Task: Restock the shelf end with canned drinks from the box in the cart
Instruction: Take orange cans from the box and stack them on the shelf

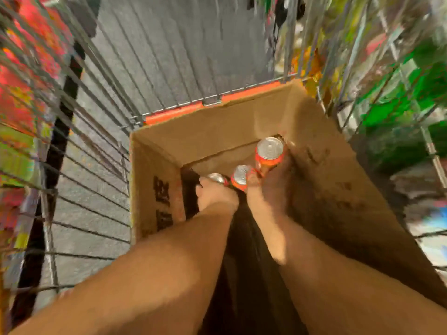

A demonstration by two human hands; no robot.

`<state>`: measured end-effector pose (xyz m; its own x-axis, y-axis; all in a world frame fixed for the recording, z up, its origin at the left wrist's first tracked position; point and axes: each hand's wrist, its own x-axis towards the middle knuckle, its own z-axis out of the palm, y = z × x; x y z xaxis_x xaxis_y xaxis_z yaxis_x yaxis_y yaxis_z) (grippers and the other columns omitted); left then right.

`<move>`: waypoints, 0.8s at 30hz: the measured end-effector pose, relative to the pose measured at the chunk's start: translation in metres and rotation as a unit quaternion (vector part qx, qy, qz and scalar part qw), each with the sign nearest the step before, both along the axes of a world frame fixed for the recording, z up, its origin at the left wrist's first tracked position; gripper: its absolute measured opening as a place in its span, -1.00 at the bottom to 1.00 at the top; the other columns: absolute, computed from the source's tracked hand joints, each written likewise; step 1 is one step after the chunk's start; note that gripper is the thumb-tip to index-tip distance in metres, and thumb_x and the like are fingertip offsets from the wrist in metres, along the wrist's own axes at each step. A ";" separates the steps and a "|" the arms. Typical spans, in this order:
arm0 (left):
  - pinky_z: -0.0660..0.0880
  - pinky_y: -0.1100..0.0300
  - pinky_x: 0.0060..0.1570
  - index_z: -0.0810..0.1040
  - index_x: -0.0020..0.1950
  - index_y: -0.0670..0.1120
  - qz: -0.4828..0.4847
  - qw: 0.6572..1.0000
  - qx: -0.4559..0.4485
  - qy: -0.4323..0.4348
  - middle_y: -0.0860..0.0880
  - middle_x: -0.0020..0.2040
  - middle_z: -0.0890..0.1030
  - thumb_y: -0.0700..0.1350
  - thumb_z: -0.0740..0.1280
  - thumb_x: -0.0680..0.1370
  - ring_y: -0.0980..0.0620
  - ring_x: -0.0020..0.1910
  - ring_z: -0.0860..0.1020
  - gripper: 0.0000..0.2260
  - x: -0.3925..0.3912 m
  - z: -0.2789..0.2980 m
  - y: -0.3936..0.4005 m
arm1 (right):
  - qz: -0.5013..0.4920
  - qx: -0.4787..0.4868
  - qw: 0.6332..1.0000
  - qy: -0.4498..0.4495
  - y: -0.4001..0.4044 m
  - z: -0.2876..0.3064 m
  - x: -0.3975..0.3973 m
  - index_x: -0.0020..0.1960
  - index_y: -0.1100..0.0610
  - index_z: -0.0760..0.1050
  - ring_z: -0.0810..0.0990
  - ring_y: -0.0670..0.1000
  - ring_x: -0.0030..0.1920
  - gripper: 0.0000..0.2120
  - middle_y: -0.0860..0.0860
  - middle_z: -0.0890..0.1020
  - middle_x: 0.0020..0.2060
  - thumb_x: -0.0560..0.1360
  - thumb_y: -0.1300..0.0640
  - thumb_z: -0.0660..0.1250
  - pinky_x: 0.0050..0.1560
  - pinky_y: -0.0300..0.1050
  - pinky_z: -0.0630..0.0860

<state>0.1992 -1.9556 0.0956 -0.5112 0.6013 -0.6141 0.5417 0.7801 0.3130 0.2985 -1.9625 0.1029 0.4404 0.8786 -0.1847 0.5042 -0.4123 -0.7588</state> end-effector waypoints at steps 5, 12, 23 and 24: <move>0.30 0.10 0.39 0.22 0.48 -0.23 0.062 0.997 0.031 -0.019 -0.19 0.41 0.40 -0.13 0.38 0.53 -0.14 0.42 0.36 -0.41 -0.005 -0.019 0.005 | -0.106 -0.022 0.994 -0.024 0.023 -0.006 -0.018 0.47 0.08 0.16 0.28 0.19 0.36 -0.14 0.17 0.31 0.38 0.34 -0.25 0.44 0.34 0.16 0.34; 0.40 0.04 0.30 0.23 0.47 -0.17 0.094 0.994 0.036 -0.030 -0.13 0.42 0.35 -0.12 0.39 0.53 -0.15 0.35 0.44 -0.43 0.002 0.011 0.006 | -0.113 0.006 0.993 -0.019 0.013 0.012 -0.015 0.43 0.10 0.30 0.38 0.12 0.35 -0.26 0.10 0.40 0.35 0.35 -0.09 0.48 0.32 0.01 0.38; 0.46 0.01 0.24 0.38 0.32 -0.20 -0.035 0.987 0.125 -0.091 -0.19 0.30 0.44 0.00 0.47 0.47 -0.21 0.25 0.49 -0.46 0.008 0.180 -0.038 | -0.123 0.039 0.991 0.034 -0.069 0.177 -0.017 0.18 -0.03 0.47 0.58 0.01 0.05 -0.45 -0.05 0.56 0.03 0.28 -0.16 0.54 0.01 -0.18 0.45; 0.46 -0.01 0.24 0.41 0.28 -0.20 -0.058 0.984 0.137 -0.100 -0.20 0.27 0.46 -0.04 0.45 0.48 -0.22 0.23 0.50 -0.54 0.008 0.199 -0.040 | -0.127 0.047 0.990 0.024 -0.075 0.198 -0.015 0.19 -0.03 0.46 0.58 0.01 0.05 -0.45 -0.06 0.56 0.02 0.28 -0.14 0.54 0.00 -0.17 0.45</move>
